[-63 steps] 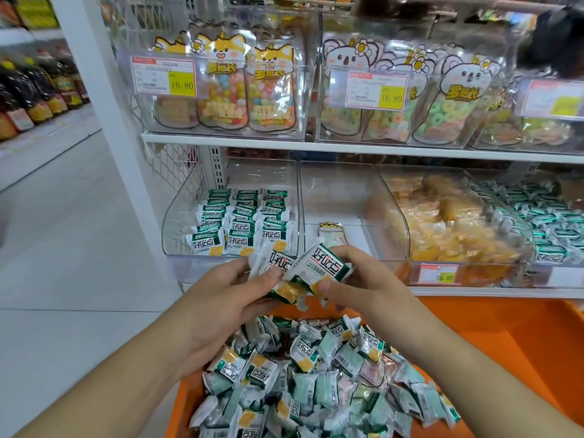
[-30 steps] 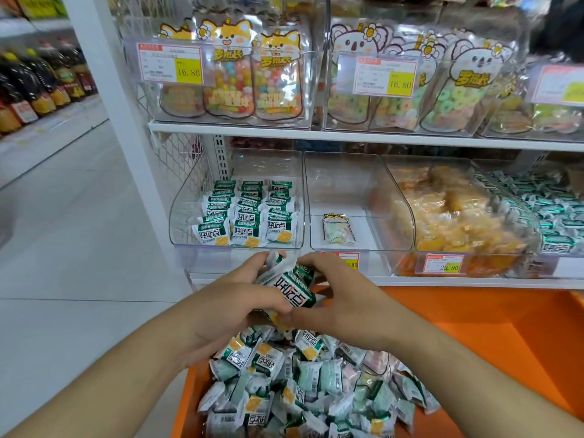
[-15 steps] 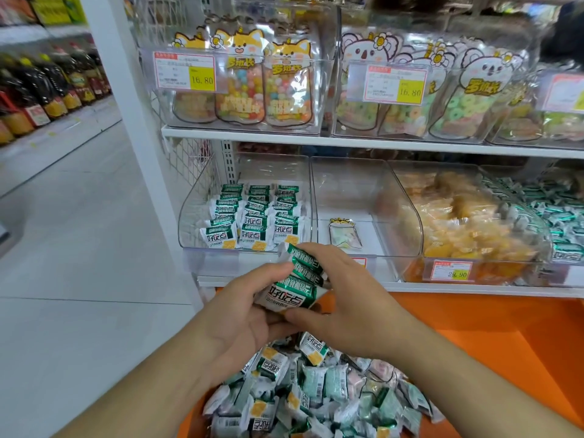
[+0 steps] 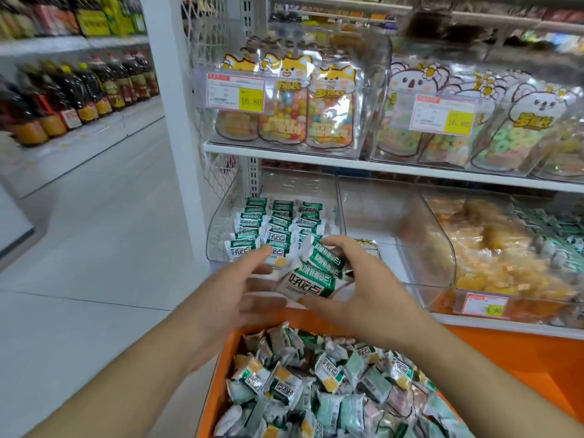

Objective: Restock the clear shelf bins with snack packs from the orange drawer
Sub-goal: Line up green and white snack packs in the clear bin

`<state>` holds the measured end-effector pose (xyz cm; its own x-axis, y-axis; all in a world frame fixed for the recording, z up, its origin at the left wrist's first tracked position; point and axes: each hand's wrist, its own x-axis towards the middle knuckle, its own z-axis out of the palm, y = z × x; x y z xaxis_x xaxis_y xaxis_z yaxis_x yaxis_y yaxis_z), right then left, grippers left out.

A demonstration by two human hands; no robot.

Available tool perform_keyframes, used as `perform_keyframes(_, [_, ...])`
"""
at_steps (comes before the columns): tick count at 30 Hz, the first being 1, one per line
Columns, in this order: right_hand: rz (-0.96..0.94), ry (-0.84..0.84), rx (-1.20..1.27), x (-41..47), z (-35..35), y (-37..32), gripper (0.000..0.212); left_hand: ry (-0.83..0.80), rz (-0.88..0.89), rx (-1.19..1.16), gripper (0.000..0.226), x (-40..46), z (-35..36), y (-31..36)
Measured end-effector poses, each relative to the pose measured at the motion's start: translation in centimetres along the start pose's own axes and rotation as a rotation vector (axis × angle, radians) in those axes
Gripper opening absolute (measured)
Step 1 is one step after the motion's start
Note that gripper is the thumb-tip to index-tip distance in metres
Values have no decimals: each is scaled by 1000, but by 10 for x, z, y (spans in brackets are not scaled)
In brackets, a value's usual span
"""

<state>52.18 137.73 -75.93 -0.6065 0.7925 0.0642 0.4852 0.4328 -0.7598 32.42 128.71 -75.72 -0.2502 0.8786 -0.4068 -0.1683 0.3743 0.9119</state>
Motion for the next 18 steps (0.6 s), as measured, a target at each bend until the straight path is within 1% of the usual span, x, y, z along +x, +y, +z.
perform_keyframes(3, [28, -42, -49, 47, 8, -13, 68, 358, 106, 221, 20, 19, -32, 4])
perform_keyframes(4, [40, -47, -72, 65, 11, -14, 68, 438, 136, 297, 11, 24, -40, 3])
perform_keyframes(5, [50, -55, -88, 83, 16, -13, 68, 484, 158, 363, 7, 29, -47, 2])
perform_keyframes(6, [59, -74, -104, 102, 22, -11, 71, 500, 172, 431, 15, 33, -52, 0])
perform_keyframes(8, [75, -133, -138, 133, 34, -6, 83, 461, 153, 568, 42, 43, -58, -3])
perform_keyframes(9, [86, -172, -149, 147, 40, -2, 90, 438, 140, 624, 52, 46, -59, -5])
perform_keyframes(10, [101, -222, -167, 158, 47, 1, 95, 424, 138, 658, 56, 49, -61, -6])
perform_keyframes(12, [121, -324, -231, 174, 57, 7, 103, 425, 171, 677, 53, 53, -64, -8])
perform_keyframes(14, [125, -398, -280, 183, 65, 12, 106, 425, 207, 703, 49, 57, -67, -10])
perform_keyframes(18, [118, -460, -303, 195, 78, 12, 94, 414, 233, 736, 41, 61, -71, -11])
